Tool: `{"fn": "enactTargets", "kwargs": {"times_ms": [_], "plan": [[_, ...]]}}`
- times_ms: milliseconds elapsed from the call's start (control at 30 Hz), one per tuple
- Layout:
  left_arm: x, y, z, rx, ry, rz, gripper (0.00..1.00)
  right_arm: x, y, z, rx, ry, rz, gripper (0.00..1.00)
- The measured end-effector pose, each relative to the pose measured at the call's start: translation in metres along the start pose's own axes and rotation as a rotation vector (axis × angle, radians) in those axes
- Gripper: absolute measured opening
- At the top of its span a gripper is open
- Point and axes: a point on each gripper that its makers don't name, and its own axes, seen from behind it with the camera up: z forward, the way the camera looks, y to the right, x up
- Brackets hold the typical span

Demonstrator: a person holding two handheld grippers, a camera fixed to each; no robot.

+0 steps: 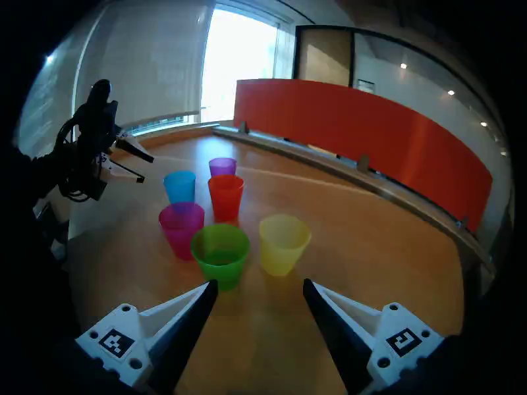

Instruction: Pour water

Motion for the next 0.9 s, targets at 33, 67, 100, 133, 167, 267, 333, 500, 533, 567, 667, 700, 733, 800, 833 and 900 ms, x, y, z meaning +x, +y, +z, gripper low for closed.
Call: {"fn": "enactTargets", "kwargs": {"times_ms": [33,67,100,133,167,267,333,500,533,567,667,700,733,800,833,900], "plan": [[0.003,-0.002,-0.002,0.011,0.013,-0.005,1.0,0.003,0.002,-0.002,-0.012,0.013,0.008,1.0],[0.006,-0.005,-0.004,0.024,0.027,-0.011,1.0,0.006,0.005,-0.004,-0.026,0.027,0.017,1.0],[0.009,-0.007,-0.006,0.035,0.04,-0.018,1.0,0.009,0.008,-0.006,-0.039,0.04,0.025,1.0],[0.011,-0.008,-0.008,0.046,0.052,-0.025,1.0,0.012,0.011,-0.007,-0.053,0.053,0.034,1.0],[0.014,-0.01,-0.009,0.058,0.067,-0.034,1.0,0.015,0.014,-0.008,-0.068,0.068,0.044,1.0],[0.019,-0.016,-0.014,0.088,0.107,-0.057,1.0,0.021,0.024,-0.01,-0.113,0.104,0.066,1.0],[0.023,-0.021,-0.018,0.112,0.131,-0.069,1.0,0.027,0.03,-0.011,-0.143,0.129,0.077,1.0],[0.03,-0.036,-0.028,0.183,0.195,-0.102,1.0,0.045,0.043,-0.015,-0.219,0.202,0.105,1.0],[0.03,-0.039,-0.029,0.195,0.207,-0.109,1.0,0.049,0.045,-0.015,-0.234,0.216,0.109,1.0],[0.031,-0.041,-0.031,0.209,0.22,-0.118,1.0,0.053,0.047,-0.016,-0.251,0.232,0.114,1.0],[0.035,-0.047,-0.036,0.24,0.254,-0.147,1.0,0.064,0.055,-0.019,-0.306,0.276,0.124,1.0],[0.037,-0.049,-0.037,0.25,0.268,-0.156,0.99,0.067,0.058,-0.02,-0.323,0.289,0.129,1.0],[0.039,-0.051,-0.039,0.26,0.282,-0.166,1.0,0.07,0.061,-0.021,-0.341,0.302,0.134,1.0],[0.043,-0.056,-0.042,0.282,0.312,-0.185,1.0,0.076,0.067,-0.023,-0.377,0.329,0.147,1.0],[0.044,-0.058,-0.044,0.293,0.325,-0.193,1.0,0.078,0.069,-0.024,-0.391,0.344,0.156,1.0],[0.046,-0.062,-0.047,0.316,0.349,-0.206,1.0,0.084,0.074,-0.028,-0.42,0.374,0.173,1.0]]}}
